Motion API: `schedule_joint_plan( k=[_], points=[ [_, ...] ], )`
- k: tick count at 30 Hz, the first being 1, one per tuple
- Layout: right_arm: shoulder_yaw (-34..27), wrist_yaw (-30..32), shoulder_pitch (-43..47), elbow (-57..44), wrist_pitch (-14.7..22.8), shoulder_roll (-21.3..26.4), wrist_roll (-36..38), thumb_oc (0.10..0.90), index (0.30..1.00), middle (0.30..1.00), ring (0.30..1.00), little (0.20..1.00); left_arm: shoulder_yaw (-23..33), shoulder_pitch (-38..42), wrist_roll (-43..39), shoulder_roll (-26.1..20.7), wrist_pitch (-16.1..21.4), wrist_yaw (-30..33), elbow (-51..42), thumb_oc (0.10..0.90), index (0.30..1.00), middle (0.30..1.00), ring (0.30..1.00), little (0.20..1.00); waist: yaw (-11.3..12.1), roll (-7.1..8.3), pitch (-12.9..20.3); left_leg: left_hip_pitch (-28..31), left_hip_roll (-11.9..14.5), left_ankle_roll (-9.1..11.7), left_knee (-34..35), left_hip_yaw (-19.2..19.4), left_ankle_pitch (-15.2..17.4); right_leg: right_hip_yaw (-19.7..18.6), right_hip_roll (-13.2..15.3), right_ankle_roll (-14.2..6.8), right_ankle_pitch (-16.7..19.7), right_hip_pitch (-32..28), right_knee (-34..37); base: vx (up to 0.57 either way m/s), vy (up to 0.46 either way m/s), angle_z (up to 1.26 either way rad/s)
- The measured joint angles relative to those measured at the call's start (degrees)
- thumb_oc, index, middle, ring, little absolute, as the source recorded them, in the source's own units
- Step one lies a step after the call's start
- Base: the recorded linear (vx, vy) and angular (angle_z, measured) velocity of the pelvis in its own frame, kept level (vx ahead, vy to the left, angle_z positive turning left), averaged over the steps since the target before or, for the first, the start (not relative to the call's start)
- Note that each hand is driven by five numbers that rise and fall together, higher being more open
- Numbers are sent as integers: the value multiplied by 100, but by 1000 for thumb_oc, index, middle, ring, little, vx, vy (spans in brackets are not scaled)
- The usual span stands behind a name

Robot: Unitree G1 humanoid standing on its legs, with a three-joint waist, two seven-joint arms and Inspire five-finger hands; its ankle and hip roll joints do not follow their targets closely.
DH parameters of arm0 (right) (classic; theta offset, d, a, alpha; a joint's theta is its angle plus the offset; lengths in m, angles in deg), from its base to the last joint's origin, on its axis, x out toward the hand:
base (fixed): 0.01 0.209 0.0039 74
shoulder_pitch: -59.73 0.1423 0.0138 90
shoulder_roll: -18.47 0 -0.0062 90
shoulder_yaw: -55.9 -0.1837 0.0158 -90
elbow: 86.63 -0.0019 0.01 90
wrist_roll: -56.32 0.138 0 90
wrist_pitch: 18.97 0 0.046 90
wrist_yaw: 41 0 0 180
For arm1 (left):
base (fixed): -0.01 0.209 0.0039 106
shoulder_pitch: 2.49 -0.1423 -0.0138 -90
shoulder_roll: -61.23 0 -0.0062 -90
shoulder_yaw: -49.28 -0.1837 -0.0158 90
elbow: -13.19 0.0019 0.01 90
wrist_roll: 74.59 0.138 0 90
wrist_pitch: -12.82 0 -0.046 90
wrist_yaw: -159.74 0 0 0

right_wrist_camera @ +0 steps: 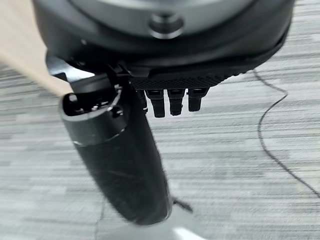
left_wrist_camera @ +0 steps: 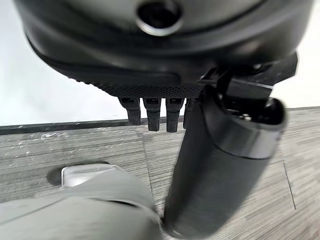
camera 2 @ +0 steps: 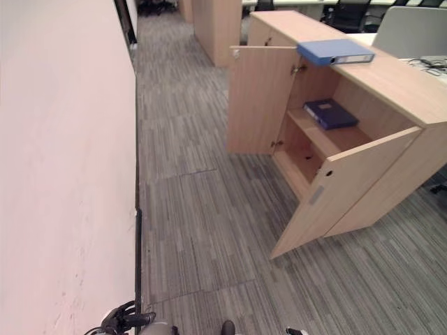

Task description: Put the empty folder in the office cabinet

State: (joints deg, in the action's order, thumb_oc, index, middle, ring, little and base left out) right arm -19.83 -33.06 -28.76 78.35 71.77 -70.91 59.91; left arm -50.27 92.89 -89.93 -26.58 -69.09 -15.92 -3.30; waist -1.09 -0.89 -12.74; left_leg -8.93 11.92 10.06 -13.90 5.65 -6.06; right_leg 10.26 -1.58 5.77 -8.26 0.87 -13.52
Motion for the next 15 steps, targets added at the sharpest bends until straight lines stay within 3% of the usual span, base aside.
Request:
schedule_joint_plan(
  k=[1, 2, 3, 4, 5, 6, 10, 13, 14, 15],
  points=[
    [-9, 7, -68, -20, -4, -24, 0, 800, 900, 900, 900, 900, 4, 2, -2, -11, -43, -15, 49, 800, 900, 900, 900, 900, -12, 77, -8, 19, -25, -64, 203, 90, 41, 16, 38, 140, -97, 129, -154, 317, 22, -16],
    [-6, 17, -57, -65, 30, -42, 1, 800, 900, 900, 900, 900, 80, 9, -28, 5, -59, 5, 96, 800, 900, 900, 900, 900, 8, 209, -46, -44, -208, -31, 665, 187, 103, -141, 86, 139, -110, 204, 12, 249, 20, -27],
    [-6, 34, -18, -32, 34, -14, 5, 800, 900, 900, 900, 900, 72, 51, -19, 81, -53, 30, 150, 800, 900, 900, 900, 900, -10, 177, -15, -21, -297, -49, 1316, 97, 159, -257, -89, 51, -82, -47, 565, 268, 17, -30],
    [-82, 40, 55, 47, -7, 53, 20, 800, 900, 900, 900, 900, 75, 120, -13, 169, -57, 31, 203, 800, 900, 900, 900, 900, 49, -12, -77, 54, -230, -32, 1923, -67, 263, -282, -278, 56, -258, -9, 509, 318, 32, -31],
    [-201, 26, 97, 16, -78, 17, 117, 800, 900, 900, 900, 900, 58, 112, -10, 86, -39, -9, 2, 800, 900, 900, 900, 900, 142, 97, -270, 171, -332, 10, 1910, -95, 259, -349, -110, -22, -159, -323, 472, 316, 32, -51],
    [-215, 40, 162, 14, -103, 22, 118, 800, 900, 900, 900, 900, 124, 57, -46, 126, -35, 20, -42, 800, 900, 900, 900, 900, 137, -4, -490, 431, -135, -58, 1917, -154, 186, -448, -296, 78, 30, -650, 648, 338, 47, -36],
    [-179, 76, 105, -53, -88, -52, 118, 800, 900, 900, 900, 900, 303, 121, -212, 118, -11, -3, -3, 800, 900, 900, 900, 900, 222, 64, -497, 98, -103, -35, 1912, -144, 0, -753, -250, 103, -188, -869, 601, 314, 83, -33],
    [-157, 70, 41, -18, -94, -51, 116, 800, 900, 900, 900, 900, 305, 128, -230, 123, -6, -13, -11, 800, 900, 900, 900, 900, 274, 103, -484, -18, -126, -34, 1913, -140, -50, -915, -113, -43, -375, -1199, 724, 477, 196, -33],
    [-152, 61, 25, 13, -111, -52, 116, 800, 900, 900, 900, 900, 304, 121, -229, 126, -10, -22, -10, 800, 900, 900, 900, 900, 311, 86, -425, -25, -85, -84, 1877, -142, -12, -1123, -2, -190, -505, -1239, 659, 397, 192, -79],
    [-152, 59, -16, -80, -46, -40, 116, 800, 900, 900, 900, 900, 299, 48, -190, 136, -25, -29, -5, 800, 900, 900, 900, 900, 285, 89, -161, -126, -100, -152, 1878, -122, 18, -1322, 212, -373, -662, -1340, 792, 538, 267, -95]
  ],
)
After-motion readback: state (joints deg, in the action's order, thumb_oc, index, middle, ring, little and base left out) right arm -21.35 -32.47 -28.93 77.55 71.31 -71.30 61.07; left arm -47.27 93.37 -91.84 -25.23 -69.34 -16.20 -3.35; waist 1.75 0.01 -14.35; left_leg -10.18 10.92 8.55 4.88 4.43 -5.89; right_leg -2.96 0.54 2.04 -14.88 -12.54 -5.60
